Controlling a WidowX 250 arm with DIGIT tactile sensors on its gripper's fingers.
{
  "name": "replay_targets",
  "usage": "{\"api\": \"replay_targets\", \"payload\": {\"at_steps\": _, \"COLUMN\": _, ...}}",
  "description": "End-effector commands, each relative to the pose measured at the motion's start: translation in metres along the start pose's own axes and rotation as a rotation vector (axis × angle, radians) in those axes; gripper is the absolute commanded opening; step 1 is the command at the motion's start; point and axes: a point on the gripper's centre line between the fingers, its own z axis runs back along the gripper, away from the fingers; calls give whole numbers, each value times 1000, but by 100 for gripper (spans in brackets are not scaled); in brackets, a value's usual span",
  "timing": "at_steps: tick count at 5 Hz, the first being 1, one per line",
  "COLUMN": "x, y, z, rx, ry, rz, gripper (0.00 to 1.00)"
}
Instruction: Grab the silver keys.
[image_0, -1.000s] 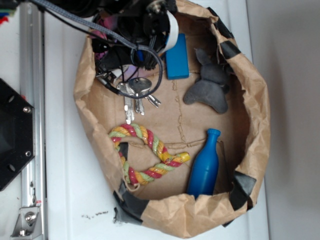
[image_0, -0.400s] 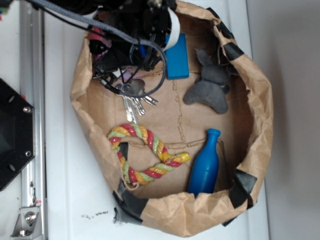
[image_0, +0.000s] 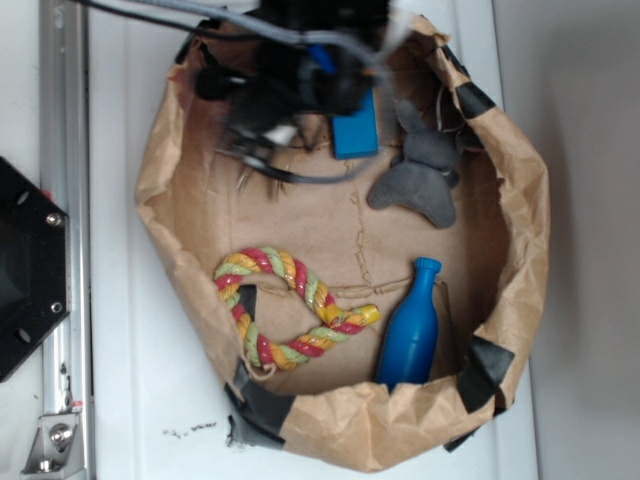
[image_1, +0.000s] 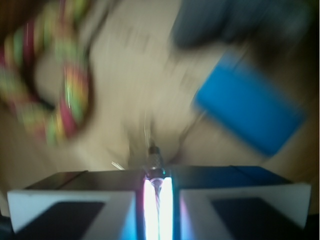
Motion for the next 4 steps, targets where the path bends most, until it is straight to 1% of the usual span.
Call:
{"api": "replay_targets", "payload": {"at_steps": 1, "x": 43, "y": -67, "z": 54, "rx": 14, "ry": -74, "rz": 1, "gripper": 0}}
{"api": "replay_targets", "payload": {"at_steps": 2, "x": 48, "y": -61, "z": 47, "rx": 24, "ry": -74, "rz": 39, "gripper": 0}}
{"api": "replay_targets", "payload": {"at_steps": 4, "x": 47, "y": -45, "z": 61, "rx": -20, "ry": -136, "rz": 135, "gripper": 0}}
